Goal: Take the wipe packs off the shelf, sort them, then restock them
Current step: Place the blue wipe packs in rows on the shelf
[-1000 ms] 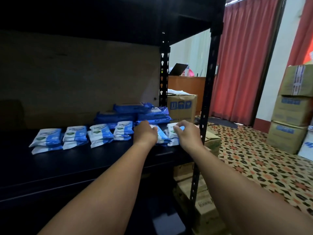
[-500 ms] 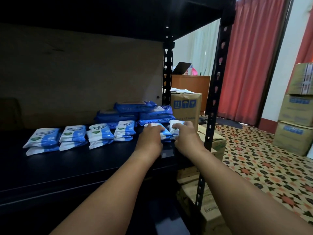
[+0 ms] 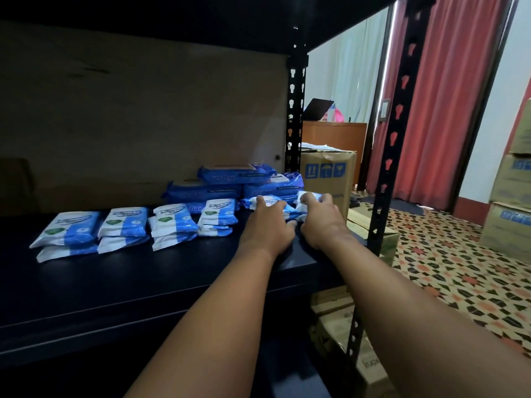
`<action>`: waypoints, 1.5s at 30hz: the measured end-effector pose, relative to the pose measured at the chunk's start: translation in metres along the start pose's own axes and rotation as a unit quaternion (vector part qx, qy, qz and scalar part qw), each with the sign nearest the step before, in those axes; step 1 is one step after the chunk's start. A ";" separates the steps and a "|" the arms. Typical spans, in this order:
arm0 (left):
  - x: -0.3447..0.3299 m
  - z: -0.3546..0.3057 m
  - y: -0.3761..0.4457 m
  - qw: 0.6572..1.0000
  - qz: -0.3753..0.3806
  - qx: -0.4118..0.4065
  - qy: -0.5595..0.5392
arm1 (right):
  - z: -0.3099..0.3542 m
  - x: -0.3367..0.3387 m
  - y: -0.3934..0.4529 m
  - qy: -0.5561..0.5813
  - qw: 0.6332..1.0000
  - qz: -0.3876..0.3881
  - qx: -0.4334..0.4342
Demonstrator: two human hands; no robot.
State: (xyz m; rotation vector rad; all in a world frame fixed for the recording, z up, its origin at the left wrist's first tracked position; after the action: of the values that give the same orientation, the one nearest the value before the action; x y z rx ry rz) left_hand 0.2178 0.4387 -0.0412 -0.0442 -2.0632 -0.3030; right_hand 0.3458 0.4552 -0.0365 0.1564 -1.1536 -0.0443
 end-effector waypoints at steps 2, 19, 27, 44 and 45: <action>0.000 0.001 0.000 1.000 -0.001 0.002 0.000 | 0.001 0.000 -0.001 -0.005 1.000 -0.003 0.004; 0.023 0.015 -0.061 0.999 0.001 0.018 -0.039 | 0.025 0.001 -0.047 -0.071 0.997 -0.021 0.034; 0.032 -0.006 -0.160 0.980 -0.119 -0.137 -0.082 | 0.039 -0.005 -0.145 -0.050 0.989 -0.079 0.113; -0.315 0.034 -0.332 0.963 0.266 0.016 -0.036 | -0.148 -0.202 -0.315 -0.019 0.975 0.223 -0.019; -0.338 0.034 -0.342 0.955 0.294 0.026 -0.034 | -0.165 -0.218 -0.324 -0.021 0.968 0.248 -0.033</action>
State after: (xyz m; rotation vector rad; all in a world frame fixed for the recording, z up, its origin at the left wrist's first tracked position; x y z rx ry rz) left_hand 0.3012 0.1481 -0.4159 -0.6313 -2.0188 0.1248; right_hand 0.4229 0.1772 -0.3466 -0.1950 -1.2043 0.3584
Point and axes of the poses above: each hand's wrist, its own y-axis towards the middle knuckle, its own x-axis out of the back of the hand, z = x × y, the point moved 10 cm from there along y, towards the middle knuckle, and after that the axes turned 13 degrees about z, right-handed, at the moved point
